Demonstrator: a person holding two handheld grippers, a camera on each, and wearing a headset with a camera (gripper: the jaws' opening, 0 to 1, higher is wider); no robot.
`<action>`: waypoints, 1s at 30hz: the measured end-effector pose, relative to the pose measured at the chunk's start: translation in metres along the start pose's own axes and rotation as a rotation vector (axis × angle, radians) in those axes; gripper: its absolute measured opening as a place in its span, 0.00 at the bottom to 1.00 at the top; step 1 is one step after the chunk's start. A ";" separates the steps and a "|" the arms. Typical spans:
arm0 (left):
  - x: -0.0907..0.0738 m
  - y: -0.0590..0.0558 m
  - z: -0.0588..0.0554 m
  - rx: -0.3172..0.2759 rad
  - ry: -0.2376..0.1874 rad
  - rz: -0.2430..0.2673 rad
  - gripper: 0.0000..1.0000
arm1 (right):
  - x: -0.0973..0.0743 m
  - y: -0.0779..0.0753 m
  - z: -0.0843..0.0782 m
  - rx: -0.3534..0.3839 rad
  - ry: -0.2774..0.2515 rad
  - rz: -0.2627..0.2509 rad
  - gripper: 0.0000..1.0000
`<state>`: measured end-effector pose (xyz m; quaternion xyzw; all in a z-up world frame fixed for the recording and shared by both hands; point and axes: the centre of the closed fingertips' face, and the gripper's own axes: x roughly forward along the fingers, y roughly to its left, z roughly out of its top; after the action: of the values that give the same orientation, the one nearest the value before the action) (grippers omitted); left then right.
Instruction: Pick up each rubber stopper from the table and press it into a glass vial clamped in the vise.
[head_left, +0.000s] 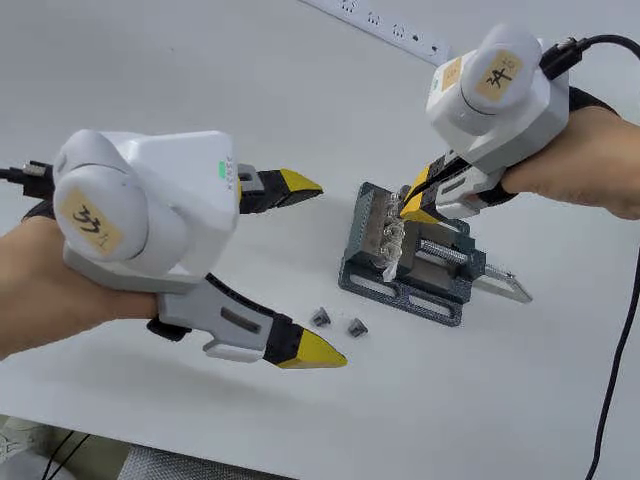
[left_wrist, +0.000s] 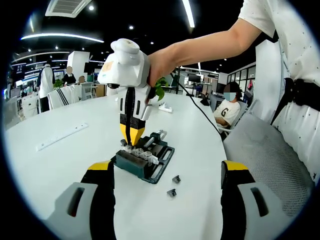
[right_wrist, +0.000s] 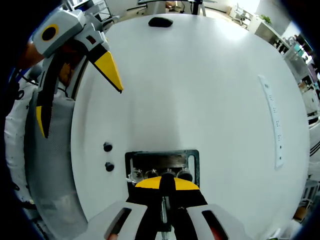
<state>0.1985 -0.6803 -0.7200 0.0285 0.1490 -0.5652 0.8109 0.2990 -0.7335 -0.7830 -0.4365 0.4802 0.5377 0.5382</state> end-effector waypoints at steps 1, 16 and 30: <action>0.000 0.000 0.000 0.002 0.002 0.000 0.87 | 0.000 0.000 0.000 0.003 0.000 0.000 0.01; -0.001 -0.003 0.006 0.022 0.019 0.005 0.87 | -0.002 -0.001 -0.002 0.058 -0.093 -0.038 0.03; -0.007 -0.006 0.009 0.028 0.040 0.028 0.87 | -0.005 0.001 -0.001 0.090 -0.176 -0.061 0.00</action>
<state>0.1929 -0.6784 -0.7085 0.0534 0.1571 -0.5550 0.8151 0.2977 -0.7355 -0.7783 -0.3771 0.4412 0.5353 0.6136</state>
